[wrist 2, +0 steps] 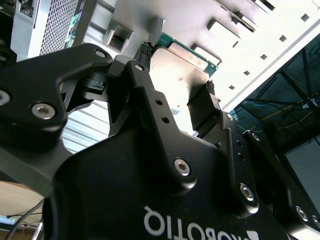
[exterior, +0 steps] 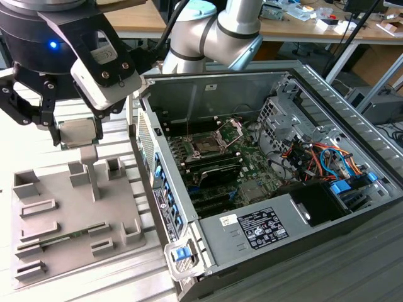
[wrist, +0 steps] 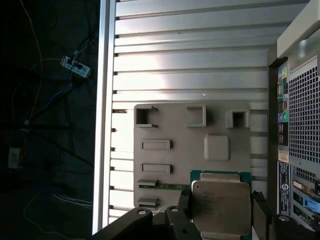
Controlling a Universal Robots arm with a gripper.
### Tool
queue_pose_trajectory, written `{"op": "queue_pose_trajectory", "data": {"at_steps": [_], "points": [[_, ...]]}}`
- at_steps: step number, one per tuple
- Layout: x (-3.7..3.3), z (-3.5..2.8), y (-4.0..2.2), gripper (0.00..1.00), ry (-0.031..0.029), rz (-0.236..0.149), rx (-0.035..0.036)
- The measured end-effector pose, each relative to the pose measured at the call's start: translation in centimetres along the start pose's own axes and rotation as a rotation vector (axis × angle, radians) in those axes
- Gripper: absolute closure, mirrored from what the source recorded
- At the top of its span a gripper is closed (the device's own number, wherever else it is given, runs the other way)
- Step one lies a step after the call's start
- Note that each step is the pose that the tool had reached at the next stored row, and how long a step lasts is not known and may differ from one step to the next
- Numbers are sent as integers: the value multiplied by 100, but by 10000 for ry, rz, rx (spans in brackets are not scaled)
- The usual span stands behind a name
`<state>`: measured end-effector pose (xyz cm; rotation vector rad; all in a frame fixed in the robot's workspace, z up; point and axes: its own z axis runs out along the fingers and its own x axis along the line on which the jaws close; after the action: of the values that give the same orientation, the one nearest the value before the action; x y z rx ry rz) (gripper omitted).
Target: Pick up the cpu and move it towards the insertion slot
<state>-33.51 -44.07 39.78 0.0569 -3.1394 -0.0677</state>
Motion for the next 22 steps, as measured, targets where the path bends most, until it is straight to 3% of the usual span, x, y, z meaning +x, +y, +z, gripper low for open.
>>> {"op": "queue_pose_trajectory", "data": {"at_steps": [11,22], "points": [[-107,0,-4,45,0,-1,0],[-263,0,-10,45,-1,0,0]]}}
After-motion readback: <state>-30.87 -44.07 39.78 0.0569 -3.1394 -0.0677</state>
